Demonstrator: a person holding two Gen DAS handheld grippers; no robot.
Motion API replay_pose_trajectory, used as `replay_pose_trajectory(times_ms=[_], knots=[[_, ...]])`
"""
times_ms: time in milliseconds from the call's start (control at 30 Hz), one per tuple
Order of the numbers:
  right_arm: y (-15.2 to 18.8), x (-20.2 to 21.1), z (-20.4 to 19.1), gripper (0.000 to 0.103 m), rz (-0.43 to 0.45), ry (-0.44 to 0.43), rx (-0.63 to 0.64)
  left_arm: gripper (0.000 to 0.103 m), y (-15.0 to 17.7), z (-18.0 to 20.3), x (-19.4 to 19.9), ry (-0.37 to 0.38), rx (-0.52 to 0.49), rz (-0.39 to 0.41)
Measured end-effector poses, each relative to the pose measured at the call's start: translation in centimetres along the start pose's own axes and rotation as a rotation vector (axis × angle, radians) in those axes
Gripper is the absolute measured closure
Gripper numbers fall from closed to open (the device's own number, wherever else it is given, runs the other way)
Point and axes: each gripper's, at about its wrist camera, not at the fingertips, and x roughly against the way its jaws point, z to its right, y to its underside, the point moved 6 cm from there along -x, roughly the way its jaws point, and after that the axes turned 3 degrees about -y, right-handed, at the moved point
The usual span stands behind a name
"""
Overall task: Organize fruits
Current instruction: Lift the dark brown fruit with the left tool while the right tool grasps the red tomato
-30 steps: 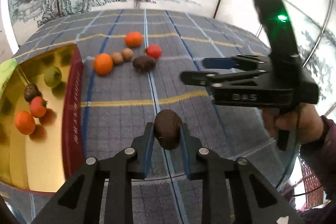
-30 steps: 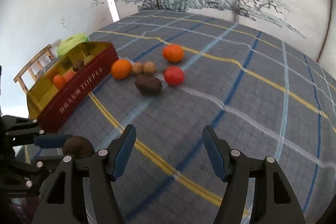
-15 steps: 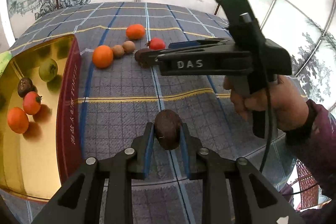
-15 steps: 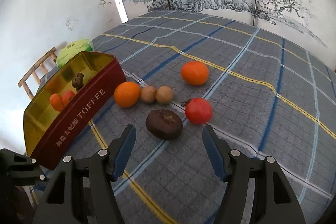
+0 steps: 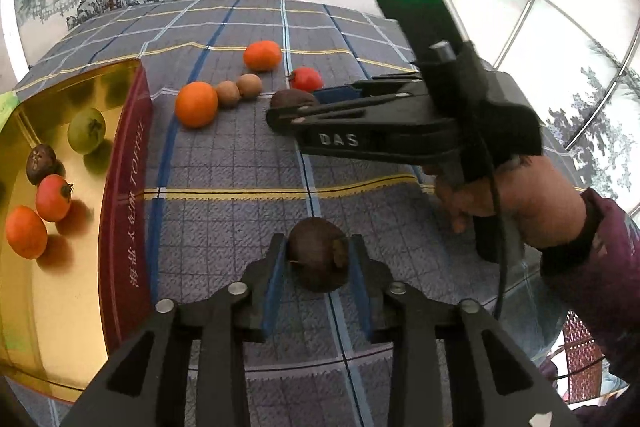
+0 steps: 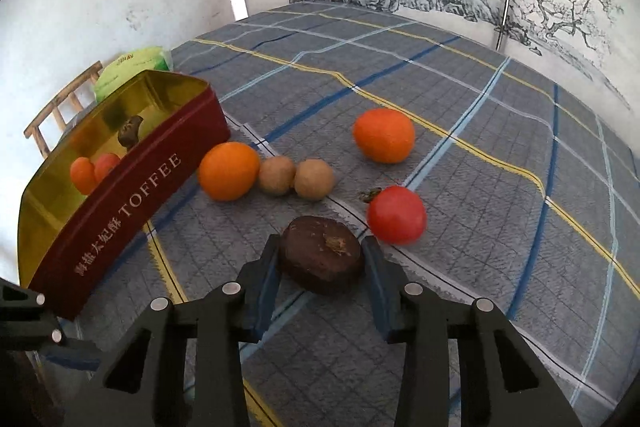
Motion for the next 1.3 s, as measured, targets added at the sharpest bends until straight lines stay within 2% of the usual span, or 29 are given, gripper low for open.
replay_pose_trajectory(times_ms=[233,267,300,367,567,633,700,733,833,933,1100,1200,1300], knots=[[0.6,1.2,0.7,0.06,0.034,-0.064,-0.052,0.071,0.0,0.1,-0.3,-0.001,-0.004,-0.001],[0.5,1.9,1.0,0.056,0.064,-0.075,-0.068,0.071,0.0,0.1,-0.4,-0.002,-0.006,-0.001],[0.2,2.7,1.5,0.047,0.099,-0.079,-0.083,0.071,0.0,0.2,-0.5,-0.002,-0.007,-0.003],[-0.3,3.7,2.2,0.044,0.138,-0.066,-0.095,0.072,0.1,0.2,-0.8,0.006,-0.004,-0.008],[-1.6,2.0,4.4,0.044,0.089,0.006,-0.092,0.071,0.0,0.3,-1.2,0.013,-0.001,-0.008],[-1.8,0.9,4.4,0.047,0.053,0.013,-0.075,0.071,0.1,0.3,-1.4,0.014,-0.001,-0.011],[-1.6,-0.7,4.4,0.071,-0.004,-0.007,-0.074,0.071,0.1,0.2,-1.5,0.02,0.003,-0.009],[-1.8,-0.6,4.3,0.071,0.007,0.021,-0.056,0.071,0.2,0.2,-1.4,0.022,0.003,-0.006],[-1.5,-0.2,4.3,0.072,-0.003,-0.005,-0.072,0.071,0.3,0.2,-1.4,0.018,-0.005,0.001],[0.0,1.8,5.2,0.072,0.027,0.045,-0.095,0.072,0.2,0.3,-1.0,0.022,0.004,0.015],[4.2,5.8,7.6,0.072,0.06,0.19,-0.172,0.072,-0.3,0.7,0.5,0.017,-0.005,0.05],[6.2,7.3,8.8,0.072,0.051,0.272,-0.195,0.072,-0.4,0.9,1.3,0.021,0.002,0.061],[7.3,7.9,10.0,0.072,0.039,0.289,-0.247,0.072,-0.5,1.2,2.1,0.018,0.007,0.068]])
